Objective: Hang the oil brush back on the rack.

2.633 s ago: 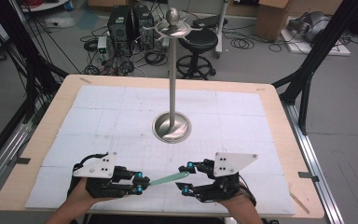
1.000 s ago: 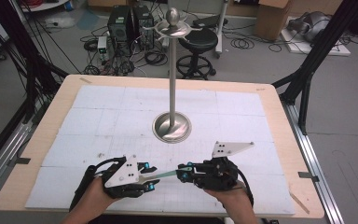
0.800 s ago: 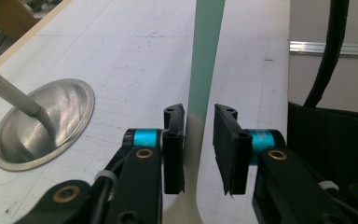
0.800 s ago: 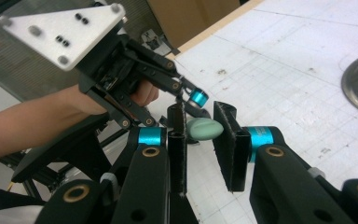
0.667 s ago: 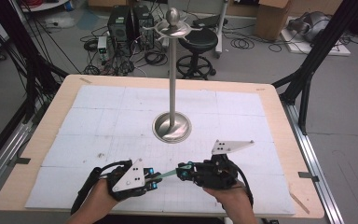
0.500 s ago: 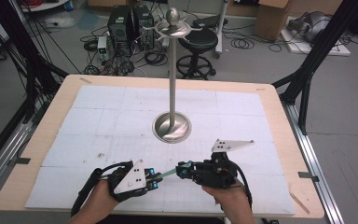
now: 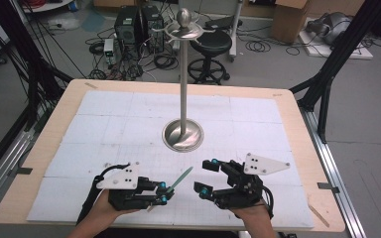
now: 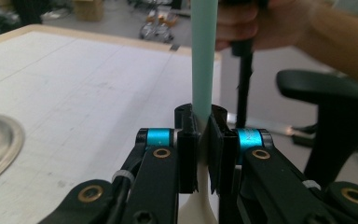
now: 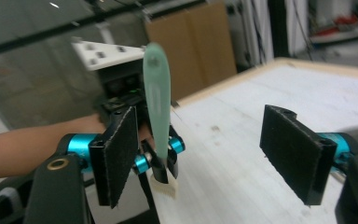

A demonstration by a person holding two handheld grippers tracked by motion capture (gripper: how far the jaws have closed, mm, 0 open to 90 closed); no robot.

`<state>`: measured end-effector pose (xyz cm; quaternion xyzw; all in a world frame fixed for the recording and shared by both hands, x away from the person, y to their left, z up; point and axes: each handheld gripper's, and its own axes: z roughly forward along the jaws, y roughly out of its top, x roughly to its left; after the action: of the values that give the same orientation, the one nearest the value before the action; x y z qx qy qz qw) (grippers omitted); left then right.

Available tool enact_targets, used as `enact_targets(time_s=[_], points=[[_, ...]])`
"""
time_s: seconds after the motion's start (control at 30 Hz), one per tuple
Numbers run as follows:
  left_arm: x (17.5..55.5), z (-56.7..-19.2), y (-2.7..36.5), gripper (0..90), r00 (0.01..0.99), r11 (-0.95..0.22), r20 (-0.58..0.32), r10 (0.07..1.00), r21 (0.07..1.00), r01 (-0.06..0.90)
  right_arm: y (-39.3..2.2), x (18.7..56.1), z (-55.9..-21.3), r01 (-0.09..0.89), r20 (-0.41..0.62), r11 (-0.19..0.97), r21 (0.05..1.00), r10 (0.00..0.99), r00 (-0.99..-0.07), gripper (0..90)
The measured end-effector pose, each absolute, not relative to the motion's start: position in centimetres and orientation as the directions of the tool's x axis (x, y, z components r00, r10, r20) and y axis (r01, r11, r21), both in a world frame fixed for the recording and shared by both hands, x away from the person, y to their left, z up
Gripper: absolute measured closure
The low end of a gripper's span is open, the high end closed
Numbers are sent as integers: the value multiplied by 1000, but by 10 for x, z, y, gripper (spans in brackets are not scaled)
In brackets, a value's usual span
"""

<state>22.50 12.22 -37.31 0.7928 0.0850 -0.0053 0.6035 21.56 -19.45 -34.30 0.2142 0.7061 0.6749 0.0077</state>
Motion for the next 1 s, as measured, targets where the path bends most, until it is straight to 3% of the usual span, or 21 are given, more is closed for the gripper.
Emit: enact_targets(time_s=[0.17,0.27,0.5,0.53,0.83,0.87,0.93,1.0], points=[[227,-372,124,831,986,-204,-154,56,965,163,-193,212,-343,223,215,4,975,262,-941,345],[226,-372,124,831,985,-186,-171,24,967,172,-187,210,-340,150,148,-8,989,184,-972,437],[223,-372,122,831,985,-192,-173,-22,967,166,-172,215,-340,125,125,-5,992,101,-987,555],[223,-372,122,830,984,-194,-177,-29,966,168,-167,216,-340,130,131,-7,991,78,-988,609],[223,-372,122,825,985,-200,-174,-23,966,166,-160,220,-342,112,112,-33,993,11,-994,793],[224,-372,122,809,984,-206,-179,-7,963,174,-160,220,-342,124,124,-32,992,11,-992,817],[226,-372,121,640,977,-227,-209,38,951,212,-160,220,-342,136,137,-24,990,42,-990,825],[225,-374,120,562,982,-260,-167,92,948,186,-162,221,-342,183,184,-22,983,82,-979,827]])
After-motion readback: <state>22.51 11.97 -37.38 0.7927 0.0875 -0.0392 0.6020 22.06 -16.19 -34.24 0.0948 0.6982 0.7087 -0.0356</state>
